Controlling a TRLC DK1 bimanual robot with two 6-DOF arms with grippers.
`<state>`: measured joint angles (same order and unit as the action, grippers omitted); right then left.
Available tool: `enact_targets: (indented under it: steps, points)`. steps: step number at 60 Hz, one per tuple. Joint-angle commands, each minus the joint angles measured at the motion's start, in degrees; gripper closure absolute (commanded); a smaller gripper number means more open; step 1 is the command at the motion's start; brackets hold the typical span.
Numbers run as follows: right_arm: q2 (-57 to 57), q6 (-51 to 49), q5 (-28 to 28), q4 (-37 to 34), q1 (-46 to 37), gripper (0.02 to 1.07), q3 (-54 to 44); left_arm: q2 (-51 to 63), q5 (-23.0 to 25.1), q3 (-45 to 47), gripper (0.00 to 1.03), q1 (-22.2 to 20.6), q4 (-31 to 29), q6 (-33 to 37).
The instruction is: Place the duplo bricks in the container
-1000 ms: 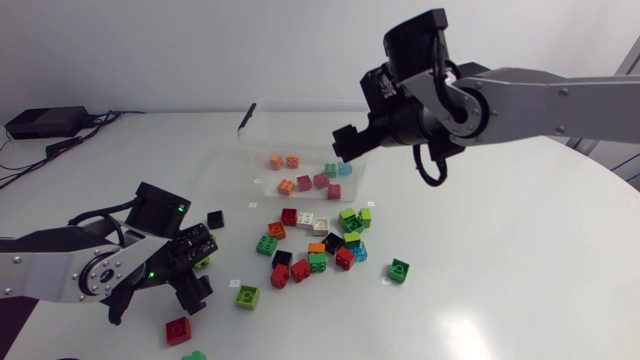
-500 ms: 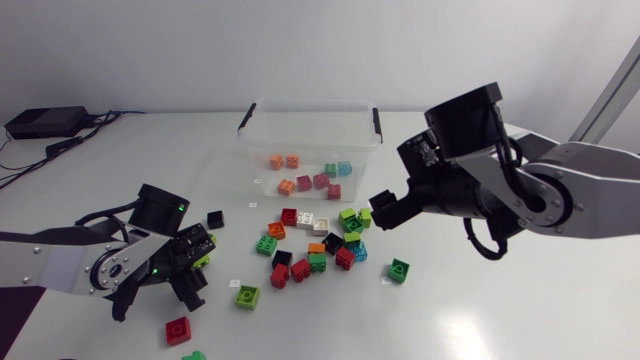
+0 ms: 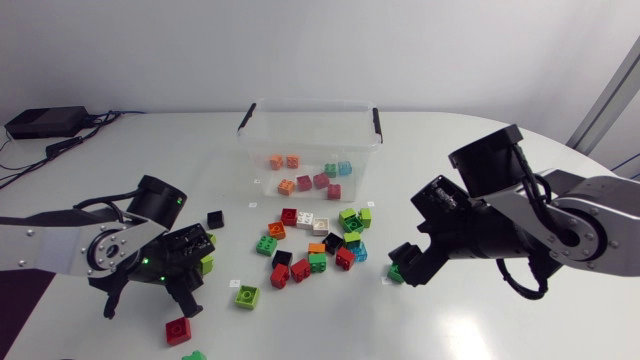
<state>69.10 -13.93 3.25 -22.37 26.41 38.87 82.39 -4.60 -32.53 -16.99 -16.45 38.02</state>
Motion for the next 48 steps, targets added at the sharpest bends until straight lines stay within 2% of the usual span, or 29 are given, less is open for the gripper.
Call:
enact_targets:
  steps: [1,7,22,32,35,36,38,41,44,48]
  points:
    - [2.88,-5.93,2.64,-0.22,-2.24,0.10,-2.13,-2.76,1.52,-3.15,0.77,0.82,-2.98,0.48]
    - [5.96,-16.39,3.43,1.01,-3.12,0.13,-2.66,-5.49,2.58,-4.64,0.77,0.82,-6.67,0.21]
    - [15.54,-22.01,4.66,-0.39,-6.11,0.13,-0.46,-8.47,4.25,-8.34,0.77,0.73,-12.29,-0.49]
    - [16.59,-22.19,4.66,-0.31,-6.11,0.13,-0.55,-8.12,4.43,-8.60,0.76,0.21,-12.91,-1.81]
    - [16.24,-22.28,4.66,-0.31,-6.11,0.13,-0.73,-7.42,4.43,-7.98,0.63,-0.67,-12.91,-2.51]
    - [16.24,-22.28,4.66,-0.31,-6.11,0.13,-0.73,-7.42,4.43,-7.90,0.62,-0.85,-12.91,-2.51]
    - [16.07,-22.37,4.66,-0.31,-6.11,0.13,-0.90,-7.42,4.34,-7.10,0.50,-1.90,-12.82,-2.16]
    - [15.98,-22.37,4.66,-0.31,-6.29,0.13,-1.08,-7.07,4.25,-7.37,0.38,-1.73,-12.73,-1.28]
    - [15.71,-22.45,4.58,-0.31,-6.38,0.13,-1.43,-6.45,4.34,-8.51,0.33,-0.67,-12.73,0.12]
    - [15.10,-22.45,4.66,-0.31,-6.46,0.13,-1.96,-4.52,4.43,-11.15,0.33,1.26,-14.84,-0.32]
